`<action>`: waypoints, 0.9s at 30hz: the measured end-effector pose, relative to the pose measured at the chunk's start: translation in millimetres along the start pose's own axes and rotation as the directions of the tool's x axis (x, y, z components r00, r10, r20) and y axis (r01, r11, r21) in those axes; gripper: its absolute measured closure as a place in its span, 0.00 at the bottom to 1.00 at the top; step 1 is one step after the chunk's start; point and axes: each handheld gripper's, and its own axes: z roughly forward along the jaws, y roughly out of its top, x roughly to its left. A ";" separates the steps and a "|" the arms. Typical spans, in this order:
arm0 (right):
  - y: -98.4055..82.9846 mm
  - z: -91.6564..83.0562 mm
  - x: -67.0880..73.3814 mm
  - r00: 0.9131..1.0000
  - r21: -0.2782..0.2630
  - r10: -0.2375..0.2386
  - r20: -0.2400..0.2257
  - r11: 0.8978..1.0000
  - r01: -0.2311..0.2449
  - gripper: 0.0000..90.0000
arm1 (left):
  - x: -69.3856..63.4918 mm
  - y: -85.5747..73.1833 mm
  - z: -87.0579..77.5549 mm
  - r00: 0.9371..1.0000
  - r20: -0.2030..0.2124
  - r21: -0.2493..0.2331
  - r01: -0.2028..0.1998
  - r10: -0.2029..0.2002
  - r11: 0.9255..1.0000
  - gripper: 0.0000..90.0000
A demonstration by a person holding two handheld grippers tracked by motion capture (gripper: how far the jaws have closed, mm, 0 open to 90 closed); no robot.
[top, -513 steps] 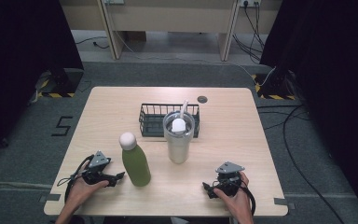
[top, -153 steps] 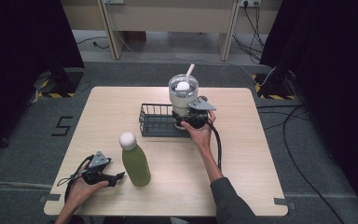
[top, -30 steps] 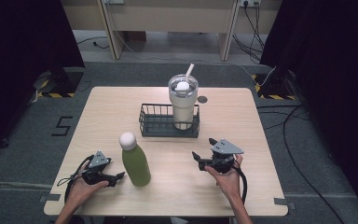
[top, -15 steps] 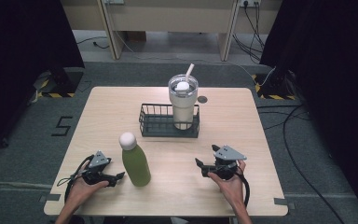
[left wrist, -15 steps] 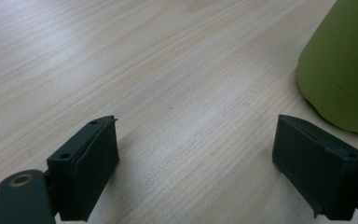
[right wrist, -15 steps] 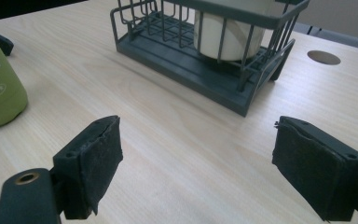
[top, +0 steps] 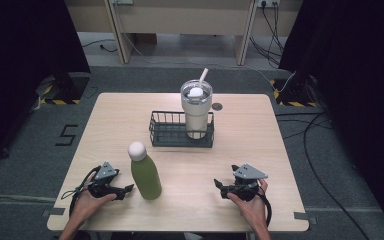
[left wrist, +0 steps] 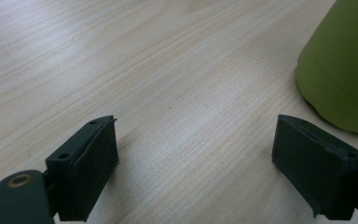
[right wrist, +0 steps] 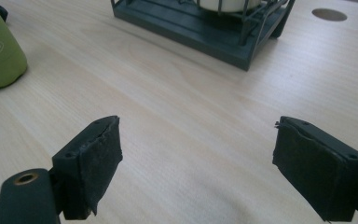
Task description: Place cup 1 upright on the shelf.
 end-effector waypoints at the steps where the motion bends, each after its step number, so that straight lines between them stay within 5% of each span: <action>1: 0.0 0.0 0.0 1.000 0.000 0.000 0.000 1.000 0.000 0.17 | 0.0 0.0 0.0 1.000 0.000 0.000 0.000 0.000 1.000 0.15; 15: -16.9 -7.3 0.5 1.000 0.068 0.028 -0.001 0.997 -0.028 0.17 | 0.1 0.2 0.3 1.000 0.000 -0.001 0.001 -0.001 1.000 0.15; 27: -27.8 -7.2 4.6 1.000 0.179 0.024 0.010 0.983 -0.026 0.17 | 0.1 0.2 0.2 1.000 0.000 0.001 -0.001 0.001 1.000 0.15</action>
